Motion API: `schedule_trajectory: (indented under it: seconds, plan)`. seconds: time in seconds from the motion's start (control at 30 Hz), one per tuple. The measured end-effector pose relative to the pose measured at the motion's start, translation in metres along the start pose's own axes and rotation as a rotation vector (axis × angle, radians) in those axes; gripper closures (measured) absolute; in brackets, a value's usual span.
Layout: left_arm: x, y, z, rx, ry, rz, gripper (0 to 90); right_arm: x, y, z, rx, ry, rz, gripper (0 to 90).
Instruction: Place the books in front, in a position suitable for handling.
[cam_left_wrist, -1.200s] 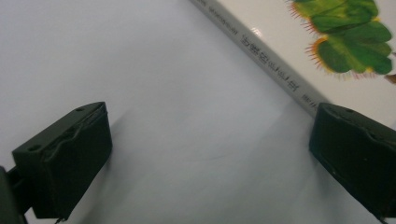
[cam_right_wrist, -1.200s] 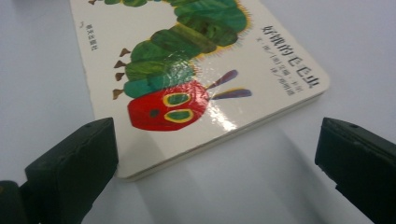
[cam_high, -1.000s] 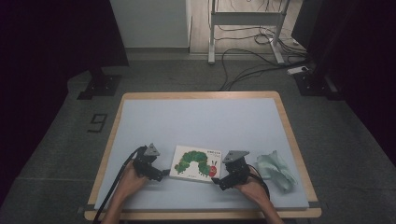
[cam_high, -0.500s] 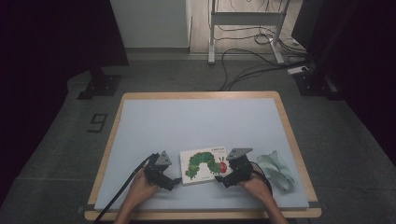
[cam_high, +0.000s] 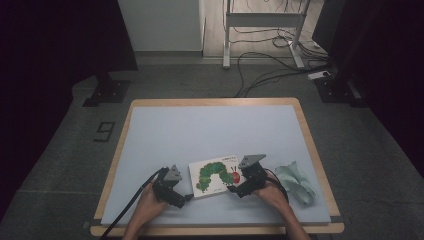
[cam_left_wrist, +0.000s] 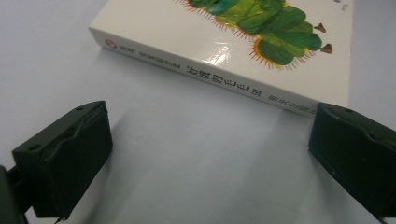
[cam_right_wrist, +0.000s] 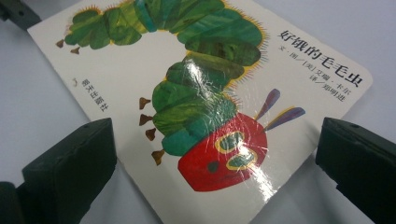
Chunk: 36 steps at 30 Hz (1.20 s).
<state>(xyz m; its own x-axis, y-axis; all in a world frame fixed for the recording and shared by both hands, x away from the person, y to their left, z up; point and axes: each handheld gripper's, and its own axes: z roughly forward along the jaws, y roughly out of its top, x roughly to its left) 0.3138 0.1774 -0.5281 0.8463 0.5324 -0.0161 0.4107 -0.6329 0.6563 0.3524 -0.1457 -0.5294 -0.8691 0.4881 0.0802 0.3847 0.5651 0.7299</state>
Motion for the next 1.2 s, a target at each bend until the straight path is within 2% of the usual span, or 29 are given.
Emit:
schedule_trajectory:
  seconds: [0.13, 0.23, 0.43, 0.6, 0.67, 0.77, 0.8, 0.87, 0.9, 0.97, 1.03, 1.1, 1.17, 1.2]
  plan:
    - [-0.001, -0.001, -0.001, 0.002, -0.005, 0.008, 0.0, 0.000, 0.008, 0.008, -0.014, -0.020, 0.005, 0.0]
    - [-0.002, -0.002, -0.002, 0.000, -0.010, 0.009, 0.0, 0.001, 0.017, 0.014, -0.003, -0.035, -0.016, 0.0]
    - [-0.004, -0.002, -0.002, -0.001, -0.016, 0.014, 0.0, -0.002, 0.027, 0.022, 0.004, -0.035, -0.010, 0.0]
    - [-0.008, 0.001, 0.000, -0.020, -0.069, 0.010, 0.0, -0.004, 0.032, 0.029, -0.005, -0.035, -0.011, 0.0]
    - [-0.012, 0.001, 0.002, -0.010, -0.035, 0.024, 0.0, -0.005, 0.035, 0.032, 0.002, -0.038, -0.010, 0.0]
    - [-0.013, 0.001, 0.002, -0.007, -0.031, 0.026, 0.0, -0.005, 0.037, 0.033, 0.001, -0.040, -0.011, 0.0]
    - [-0.012, 0.001, 0.002, -0.007, -0.033, 0.025, 0.0, -0.005, 0.037, 0.033, -0.006, -0.036, -0.016, 1.0]
    - [-0.011, 0.001, 0.001, -0.005, -0.041, 0.028, 0.0, 0.001, 0.039, 0.037, -0.053, 0.038, -0.033, 3.9]
    - [-0.010, 0.001, 0.001, -0.003, -0.051, 0.032, 0.0, 0.007, 0.042, 0.040, -0.041, 0.022, -0.054, 3.6]
    - [-0.007, 0.000, -0.001, -0.006, -0.069, 0.033, 0.0, 0.018, 0.049, 0.046, -0.020, 0.028, -0.077, 4.3]
    - [-0.003, -0.001, -0.002, 0.006, -0.035, 0.034, 0.0, 0.023, 0.053, 0.049, -0.005, 0.027, -0.084, 4.1]
    - [0.001, -0.003, -0.003, -0.003, -0.041, 0.018, 0.0, 0.022, 0.054, 0.049, 0.002, 0.022, -0.078, 3.8]
    - [0.002, -0.002, -0.002, -0.009, -0.041, 0.010, 0.0, 0.016, 0.051, 0.046, 0.009, -0.015, -0.049, 0.0]
    - [0.001, -0.002, -0.002, -0.002, -0.036, 0.019, 0.0, 0.011, 0.048, 0.044, 0.011, -0.038, -0.027, 0.0]
